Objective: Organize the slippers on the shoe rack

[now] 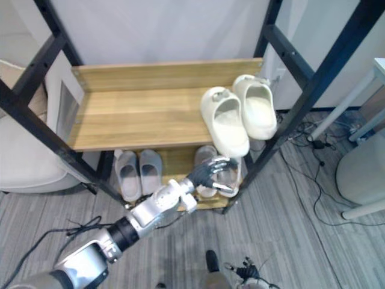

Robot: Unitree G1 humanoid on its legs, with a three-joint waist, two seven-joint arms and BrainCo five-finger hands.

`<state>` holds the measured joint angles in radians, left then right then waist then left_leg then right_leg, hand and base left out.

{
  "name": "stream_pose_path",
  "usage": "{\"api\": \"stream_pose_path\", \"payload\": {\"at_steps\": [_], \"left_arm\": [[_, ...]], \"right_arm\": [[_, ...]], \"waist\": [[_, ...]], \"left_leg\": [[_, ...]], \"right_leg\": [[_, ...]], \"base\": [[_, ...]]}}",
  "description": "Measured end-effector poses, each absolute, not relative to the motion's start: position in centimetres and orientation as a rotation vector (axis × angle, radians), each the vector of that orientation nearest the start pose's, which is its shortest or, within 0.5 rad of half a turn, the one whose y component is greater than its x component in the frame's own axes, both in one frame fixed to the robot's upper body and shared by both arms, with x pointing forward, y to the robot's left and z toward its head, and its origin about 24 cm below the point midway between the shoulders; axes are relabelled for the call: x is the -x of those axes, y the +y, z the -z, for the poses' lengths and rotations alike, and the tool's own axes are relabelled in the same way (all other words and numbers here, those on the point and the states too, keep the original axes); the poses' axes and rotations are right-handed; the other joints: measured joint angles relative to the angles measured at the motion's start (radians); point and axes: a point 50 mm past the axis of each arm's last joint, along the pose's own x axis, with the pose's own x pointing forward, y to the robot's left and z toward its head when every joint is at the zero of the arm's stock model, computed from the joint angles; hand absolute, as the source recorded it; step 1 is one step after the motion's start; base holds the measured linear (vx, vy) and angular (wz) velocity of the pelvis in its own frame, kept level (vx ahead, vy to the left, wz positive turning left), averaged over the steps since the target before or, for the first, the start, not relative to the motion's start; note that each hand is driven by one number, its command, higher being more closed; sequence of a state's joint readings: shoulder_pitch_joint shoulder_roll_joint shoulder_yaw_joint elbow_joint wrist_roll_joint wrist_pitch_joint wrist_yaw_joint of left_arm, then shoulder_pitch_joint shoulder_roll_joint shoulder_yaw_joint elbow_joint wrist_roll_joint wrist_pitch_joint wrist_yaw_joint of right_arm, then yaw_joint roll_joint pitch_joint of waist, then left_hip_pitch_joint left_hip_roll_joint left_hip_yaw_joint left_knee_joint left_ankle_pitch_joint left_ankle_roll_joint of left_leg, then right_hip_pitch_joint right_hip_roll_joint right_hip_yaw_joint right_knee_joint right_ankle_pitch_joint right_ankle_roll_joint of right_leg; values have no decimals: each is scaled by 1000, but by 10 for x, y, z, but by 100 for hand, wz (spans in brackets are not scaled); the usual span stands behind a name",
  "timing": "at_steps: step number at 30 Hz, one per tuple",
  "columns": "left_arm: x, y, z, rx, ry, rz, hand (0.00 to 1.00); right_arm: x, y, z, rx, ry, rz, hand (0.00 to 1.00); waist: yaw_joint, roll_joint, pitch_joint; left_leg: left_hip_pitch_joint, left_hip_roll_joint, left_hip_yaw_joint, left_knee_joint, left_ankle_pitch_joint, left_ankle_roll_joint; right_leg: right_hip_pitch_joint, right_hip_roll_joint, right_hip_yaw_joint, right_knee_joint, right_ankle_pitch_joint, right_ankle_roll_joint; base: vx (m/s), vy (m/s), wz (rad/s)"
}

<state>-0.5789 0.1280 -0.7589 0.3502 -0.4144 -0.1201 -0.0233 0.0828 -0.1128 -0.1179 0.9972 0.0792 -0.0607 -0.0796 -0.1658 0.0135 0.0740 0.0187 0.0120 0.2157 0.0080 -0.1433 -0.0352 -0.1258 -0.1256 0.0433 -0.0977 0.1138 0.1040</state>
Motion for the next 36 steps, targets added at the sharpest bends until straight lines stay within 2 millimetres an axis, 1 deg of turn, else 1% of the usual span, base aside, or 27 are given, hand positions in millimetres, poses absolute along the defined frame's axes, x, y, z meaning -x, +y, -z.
{"api": "stream_pose_path", "payload": {"at_steps": [11,20,24,29,31,34,36], "left_arm": [[-297,-7,-93,-2,-132,739,0],[-297,-9,-93,5,-133,732,0],[-296,-9,-92,6,-129,740,0],[-288,-12,-81,-3,-97,792,0],[-283,-12,-74,1,-73,811,0],[-274,-11,-64,1,-45,846,0],[-265,-12,-64,-5,-51,893,0]], "right_arm": [[-107,-218,151,-3,1000,327,0],[-107,-218,151,-6,999,331,0],[-109,-218,151,-6,995,330,0],[-110,-218,150,-4,993,329,0],[-110,-218,150,-4,993,328,0],[-111,-218,150,5,992,318,0],[-112,-218,150,9,991,313,0]], "waist": [[0,9,9],[1,9,13],[2,10,24],[6,10,31],[6,11,31],[6,11,31],[6,11,31]], "left_leg": [[0,0,0,0,0,0],[5,0,-3,0,0,0],[8,0,-4,1,0,0],[16,1,-10,0,0,0],[16,2,-10,0,0,0],[16,2,-11,2,0,0],[15,2,-15,4,0,0]], "right_leg": [[0,0,0,0,0,0],[6,0,-3,0,0,0],[11,0,-5,0,0,0],[23,1,-15,0,0,0],[23,1,-15,0,0,0],[24,1,-17,0,0,0],[26,1,-21,0,0,0]], "base": [[-4,-30,0],[-1,-8,0],[0,0,0],[-3,-12,2],[-9,-34,-1],[-8,-40,1],[-11,-36,6]]}}
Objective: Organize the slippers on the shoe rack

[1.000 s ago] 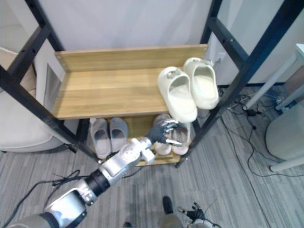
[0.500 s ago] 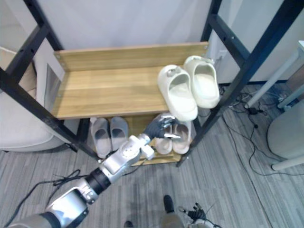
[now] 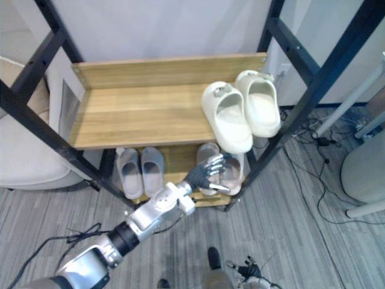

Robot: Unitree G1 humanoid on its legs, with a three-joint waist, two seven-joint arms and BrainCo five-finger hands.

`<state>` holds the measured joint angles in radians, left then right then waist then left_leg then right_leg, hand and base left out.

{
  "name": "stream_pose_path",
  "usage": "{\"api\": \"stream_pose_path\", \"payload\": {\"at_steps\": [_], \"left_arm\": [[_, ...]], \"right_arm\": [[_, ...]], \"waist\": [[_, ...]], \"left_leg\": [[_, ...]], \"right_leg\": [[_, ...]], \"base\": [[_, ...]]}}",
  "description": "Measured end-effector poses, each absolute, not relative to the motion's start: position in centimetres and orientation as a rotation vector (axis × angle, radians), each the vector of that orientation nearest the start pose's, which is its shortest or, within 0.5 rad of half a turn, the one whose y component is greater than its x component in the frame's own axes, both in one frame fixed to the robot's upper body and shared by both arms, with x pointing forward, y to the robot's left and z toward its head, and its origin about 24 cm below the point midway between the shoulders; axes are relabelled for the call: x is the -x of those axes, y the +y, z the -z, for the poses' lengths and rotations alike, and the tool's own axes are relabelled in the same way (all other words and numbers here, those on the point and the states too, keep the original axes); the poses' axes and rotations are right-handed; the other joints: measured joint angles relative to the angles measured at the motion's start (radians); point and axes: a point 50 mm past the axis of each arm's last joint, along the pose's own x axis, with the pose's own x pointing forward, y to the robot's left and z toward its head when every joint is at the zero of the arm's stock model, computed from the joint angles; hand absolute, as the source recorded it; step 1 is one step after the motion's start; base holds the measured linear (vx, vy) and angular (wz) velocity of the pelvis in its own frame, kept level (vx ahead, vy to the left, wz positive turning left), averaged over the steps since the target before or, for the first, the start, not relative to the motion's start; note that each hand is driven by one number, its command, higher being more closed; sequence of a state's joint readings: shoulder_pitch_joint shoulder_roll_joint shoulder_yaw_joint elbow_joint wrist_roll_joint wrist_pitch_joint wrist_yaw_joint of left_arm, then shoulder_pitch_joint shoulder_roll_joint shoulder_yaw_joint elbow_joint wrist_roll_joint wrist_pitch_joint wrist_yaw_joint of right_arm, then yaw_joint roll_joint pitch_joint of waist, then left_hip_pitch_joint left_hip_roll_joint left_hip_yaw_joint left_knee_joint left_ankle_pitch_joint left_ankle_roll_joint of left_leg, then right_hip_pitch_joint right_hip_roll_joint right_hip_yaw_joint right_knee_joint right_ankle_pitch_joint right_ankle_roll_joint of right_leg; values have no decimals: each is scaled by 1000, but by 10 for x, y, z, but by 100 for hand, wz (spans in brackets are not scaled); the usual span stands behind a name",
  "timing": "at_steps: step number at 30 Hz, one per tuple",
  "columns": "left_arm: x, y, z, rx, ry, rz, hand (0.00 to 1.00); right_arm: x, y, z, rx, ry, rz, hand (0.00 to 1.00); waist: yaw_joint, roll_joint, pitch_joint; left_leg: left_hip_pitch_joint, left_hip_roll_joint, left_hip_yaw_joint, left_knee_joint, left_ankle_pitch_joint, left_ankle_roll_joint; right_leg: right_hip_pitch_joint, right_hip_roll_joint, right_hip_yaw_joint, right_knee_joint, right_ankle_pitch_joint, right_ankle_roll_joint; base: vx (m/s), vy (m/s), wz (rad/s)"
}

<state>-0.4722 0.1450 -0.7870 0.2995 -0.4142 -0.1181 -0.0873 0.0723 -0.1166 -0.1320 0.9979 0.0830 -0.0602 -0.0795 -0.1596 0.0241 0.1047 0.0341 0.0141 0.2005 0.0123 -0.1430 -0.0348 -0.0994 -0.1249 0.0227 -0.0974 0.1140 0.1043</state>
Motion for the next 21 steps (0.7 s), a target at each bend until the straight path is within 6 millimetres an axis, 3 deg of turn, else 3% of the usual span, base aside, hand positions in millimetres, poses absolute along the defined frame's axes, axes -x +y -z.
{"api": "stream_pose_path", "payload": {"at_steps": [4,13,21], "left_arm": [[-253,-20,-72,18,-91,965,0],[-221,-48,-117,108,-272,1138,0],[-215,-65,-136,162,-333,1147,0]], "right_arm": [[-114,-217,150,18,989,296,0],[-116,-215,151,17,999,292,0],[-110,-216,153,18,1013,304,0]], "waist": [[3,0,0],[26,2,-7],[36,10,-39]], "left_leg": [[2,1,-20,8,0,0],[-25,-3,-29,36,0,1],[-36,-4,-23,43,1,2]], "right_leg": [[16,-2,-21,0,0,0],[8,-13,-12,8,1,2],[-4,-16,-1,8,5,8]], "base": [[-20,-40,13],[-36,-34,4],[-26,-19,-2]]}}
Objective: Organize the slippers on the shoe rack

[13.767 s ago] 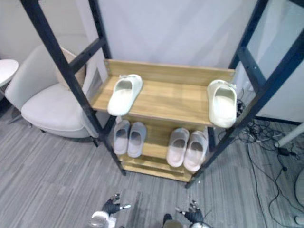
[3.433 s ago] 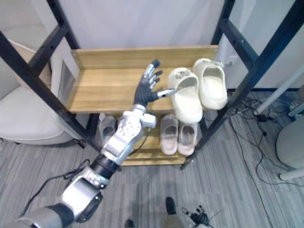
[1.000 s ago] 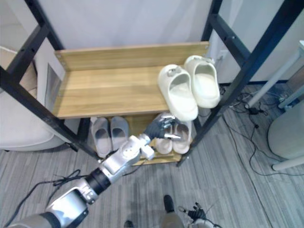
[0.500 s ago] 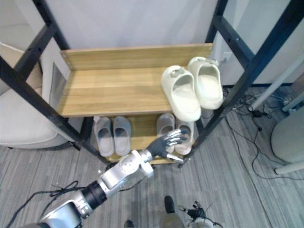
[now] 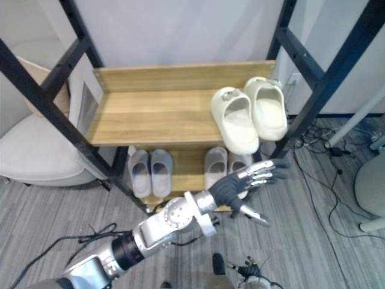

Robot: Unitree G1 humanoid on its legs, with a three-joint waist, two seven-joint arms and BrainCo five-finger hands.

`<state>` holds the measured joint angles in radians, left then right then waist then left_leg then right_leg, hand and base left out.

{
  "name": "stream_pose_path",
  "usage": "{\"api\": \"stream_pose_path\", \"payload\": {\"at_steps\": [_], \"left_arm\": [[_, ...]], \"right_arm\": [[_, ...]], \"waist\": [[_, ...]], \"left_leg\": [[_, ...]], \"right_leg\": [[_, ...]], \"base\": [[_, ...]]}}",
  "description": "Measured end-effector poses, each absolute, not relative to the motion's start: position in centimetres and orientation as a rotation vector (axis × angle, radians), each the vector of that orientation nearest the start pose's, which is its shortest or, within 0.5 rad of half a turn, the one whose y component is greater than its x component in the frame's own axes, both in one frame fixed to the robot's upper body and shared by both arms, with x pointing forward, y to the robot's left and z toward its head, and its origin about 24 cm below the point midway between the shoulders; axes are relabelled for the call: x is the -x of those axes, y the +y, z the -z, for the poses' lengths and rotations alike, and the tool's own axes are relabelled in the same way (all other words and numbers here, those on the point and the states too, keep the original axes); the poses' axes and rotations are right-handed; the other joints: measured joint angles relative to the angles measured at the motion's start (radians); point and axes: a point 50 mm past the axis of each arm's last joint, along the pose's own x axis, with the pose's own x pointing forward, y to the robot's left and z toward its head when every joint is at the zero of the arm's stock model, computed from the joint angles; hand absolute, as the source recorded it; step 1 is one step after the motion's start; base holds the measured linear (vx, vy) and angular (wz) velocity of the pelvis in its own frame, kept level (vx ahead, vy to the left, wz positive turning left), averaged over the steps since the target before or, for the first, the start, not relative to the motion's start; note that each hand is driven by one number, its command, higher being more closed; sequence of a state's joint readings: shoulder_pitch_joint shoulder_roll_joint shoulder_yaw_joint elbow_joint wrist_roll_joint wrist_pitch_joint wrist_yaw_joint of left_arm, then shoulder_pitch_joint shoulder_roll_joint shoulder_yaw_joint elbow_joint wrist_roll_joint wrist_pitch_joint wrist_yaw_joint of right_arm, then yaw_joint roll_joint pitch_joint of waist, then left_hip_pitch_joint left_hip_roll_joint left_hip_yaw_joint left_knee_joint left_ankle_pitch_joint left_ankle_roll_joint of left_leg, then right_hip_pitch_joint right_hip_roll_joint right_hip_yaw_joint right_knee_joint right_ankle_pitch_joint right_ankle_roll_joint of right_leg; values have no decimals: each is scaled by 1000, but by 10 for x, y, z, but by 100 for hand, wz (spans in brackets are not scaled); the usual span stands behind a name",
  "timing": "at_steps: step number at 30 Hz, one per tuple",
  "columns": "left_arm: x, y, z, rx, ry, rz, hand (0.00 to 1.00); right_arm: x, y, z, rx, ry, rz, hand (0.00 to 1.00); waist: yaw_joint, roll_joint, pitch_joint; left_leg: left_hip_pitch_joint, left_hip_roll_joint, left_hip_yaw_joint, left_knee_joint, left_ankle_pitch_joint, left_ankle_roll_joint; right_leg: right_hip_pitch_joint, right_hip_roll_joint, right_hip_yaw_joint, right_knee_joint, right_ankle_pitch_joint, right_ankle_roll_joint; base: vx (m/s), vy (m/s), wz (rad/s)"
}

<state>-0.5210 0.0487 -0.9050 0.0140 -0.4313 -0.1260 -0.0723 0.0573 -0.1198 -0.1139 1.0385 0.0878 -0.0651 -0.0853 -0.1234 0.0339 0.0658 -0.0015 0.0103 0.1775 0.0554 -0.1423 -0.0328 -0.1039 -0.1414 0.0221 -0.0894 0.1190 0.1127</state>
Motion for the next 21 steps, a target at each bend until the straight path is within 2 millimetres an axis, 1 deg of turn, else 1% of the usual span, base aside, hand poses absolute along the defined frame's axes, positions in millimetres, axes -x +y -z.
{"api": "stream_pose_path", "payload": {"at_steps": [4,6,10,12,16,21], "left_arm": [[-219,-72,-140,127,-351,1145,0],[-222,-75,-138,102,-347,1132,0],[-230,-76,-130,80,-316,1084,0],[-240,-72,-123,65,-283,1038,0],[-261,-56,-112,30,-238,922,0],[-273,-44,-105,11,-208,850,0]], "right_arm": [[-109,-216,153,20,1012,308,0],[-109,-216,153,20,1013,309,0],[-108,-217,153,19,1012,311,0],[-109,-217,152,19,1009,315,0],[-109,-219,152,12,1003,329,0],[-110,-220,149,4,983,340,0]], "waist": [[0,1,-5],[-1,1,-7],[-1,2,-8],[-3,3,-9],[-7,5,-10],[-9,5,-10]], "left_leg": [[1,-1,3,-1,0,0],[1,-1,4,-3,0,0],[-2,-2,9,-7,0,0],[0,-5,16,-8,-1,-1],[1,-2,21,-11,-1,-1],[4,-3,22,-18,-1,-1]], "right_leg": [[-2,0,5,0,-1,2],[-4,0,6,0,-2,3],[-12,0,10,0,-3,4],[-13,4,15,0,-1,3],[-17,10,16,0,2,-1],[-18,10,16,-8,4,-4]], "base": [[-7,-6,-1],[0,0,0],[1,-9,-2],[5,-9,-9],[-7,-31,-6],[0,0,0]]}}
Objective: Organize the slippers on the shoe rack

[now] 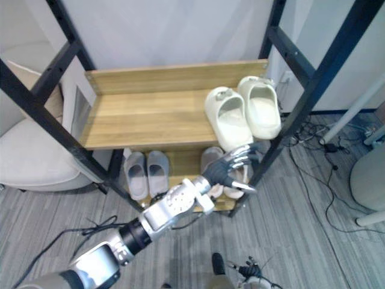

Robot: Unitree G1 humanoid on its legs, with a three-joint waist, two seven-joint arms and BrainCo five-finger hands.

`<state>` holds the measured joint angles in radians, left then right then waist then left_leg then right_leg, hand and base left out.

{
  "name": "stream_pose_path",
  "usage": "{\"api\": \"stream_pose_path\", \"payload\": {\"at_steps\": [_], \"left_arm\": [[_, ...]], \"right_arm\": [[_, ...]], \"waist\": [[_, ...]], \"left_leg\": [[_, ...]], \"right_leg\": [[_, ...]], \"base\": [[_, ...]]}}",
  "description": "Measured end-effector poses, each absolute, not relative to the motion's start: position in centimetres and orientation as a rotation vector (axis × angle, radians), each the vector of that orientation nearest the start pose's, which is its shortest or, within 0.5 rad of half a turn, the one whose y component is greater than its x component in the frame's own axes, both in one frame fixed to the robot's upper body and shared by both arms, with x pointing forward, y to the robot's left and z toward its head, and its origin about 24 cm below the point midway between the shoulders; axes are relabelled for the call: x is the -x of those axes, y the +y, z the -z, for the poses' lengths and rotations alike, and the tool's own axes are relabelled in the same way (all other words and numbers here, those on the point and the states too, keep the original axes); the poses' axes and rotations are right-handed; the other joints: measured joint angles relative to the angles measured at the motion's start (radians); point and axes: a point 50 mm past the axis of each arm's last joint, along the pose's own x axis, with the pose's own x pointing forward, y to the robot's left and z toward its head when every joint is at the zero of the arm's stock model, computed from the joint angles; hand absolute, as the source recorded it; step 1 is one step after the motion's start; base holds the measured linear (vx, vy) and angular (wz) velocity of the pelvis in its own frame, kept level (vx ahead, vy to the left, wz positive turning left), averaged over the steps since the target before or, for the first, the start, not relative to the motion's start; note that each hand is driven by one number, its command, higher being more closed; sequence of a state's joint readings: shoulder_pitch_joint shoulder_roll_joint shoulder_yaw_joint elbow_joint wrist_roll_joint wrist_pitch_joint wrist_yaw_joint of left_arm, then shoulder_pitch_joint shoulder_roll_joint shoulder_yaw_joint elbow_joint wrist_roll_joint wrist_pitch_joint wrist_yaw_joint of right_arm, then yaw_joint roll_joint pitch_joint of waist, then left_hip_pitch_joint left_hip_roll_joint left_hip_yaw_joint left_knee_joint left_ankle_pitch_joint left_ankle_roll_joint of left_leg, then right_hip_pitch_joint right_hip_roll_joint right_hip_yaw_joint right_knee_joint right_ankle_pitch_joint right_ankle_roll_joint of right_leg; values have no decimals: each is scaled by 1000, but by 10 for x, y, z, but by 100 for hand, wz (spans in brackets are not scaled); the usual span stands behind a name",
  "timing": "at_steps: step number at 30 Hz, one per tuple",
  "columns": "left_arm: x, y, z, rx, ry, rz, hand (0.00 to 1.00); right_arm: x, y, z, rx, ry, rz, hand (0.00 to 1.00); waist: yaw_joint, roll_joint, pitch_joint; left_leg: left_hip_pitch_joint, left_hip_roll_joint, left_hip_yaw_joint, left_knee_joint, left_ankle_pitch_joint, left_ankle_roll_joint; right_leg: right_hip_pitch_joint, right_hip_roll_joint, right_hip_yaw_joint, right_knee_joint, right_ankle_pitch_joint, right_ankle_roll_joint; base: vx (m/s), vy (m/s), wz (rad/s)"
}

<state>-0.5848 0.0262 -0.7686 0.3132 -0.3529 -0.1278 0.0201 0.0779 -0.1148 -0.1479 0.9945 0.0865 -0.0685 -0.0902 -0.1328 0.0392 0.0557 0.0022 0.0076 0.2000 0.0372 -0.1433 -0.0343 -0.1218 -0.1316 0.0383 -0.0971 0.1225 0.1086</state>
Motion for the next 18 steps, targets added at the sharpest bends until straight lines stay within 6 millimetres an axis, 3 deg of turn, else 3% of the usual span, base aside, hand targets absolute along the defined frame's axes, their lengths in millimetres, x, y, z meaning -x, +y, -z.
{"api": "stream_pose_path", "payload": {"at_steps": [12,18], "left_arm": [[-292,-32,-104,-38,-211,756,0],[-300,-30,-109,-74,-228,731,0]], "right_arm": [[-110,-219,150,-17,983,355,0],[-109,-216,151,-42,983,370,0]], "waist": [[-27,-2,1],[-32,-16,11]], "left_leg": [[2,1,9,-22,1,0],[7,1,13,-27,1,0]], "right_leg": [[-15,4,1,-1,0,0],[-15,5,0,-1,0,0]], "base": [[5,-11,-3],[5,-4,-1]]}}
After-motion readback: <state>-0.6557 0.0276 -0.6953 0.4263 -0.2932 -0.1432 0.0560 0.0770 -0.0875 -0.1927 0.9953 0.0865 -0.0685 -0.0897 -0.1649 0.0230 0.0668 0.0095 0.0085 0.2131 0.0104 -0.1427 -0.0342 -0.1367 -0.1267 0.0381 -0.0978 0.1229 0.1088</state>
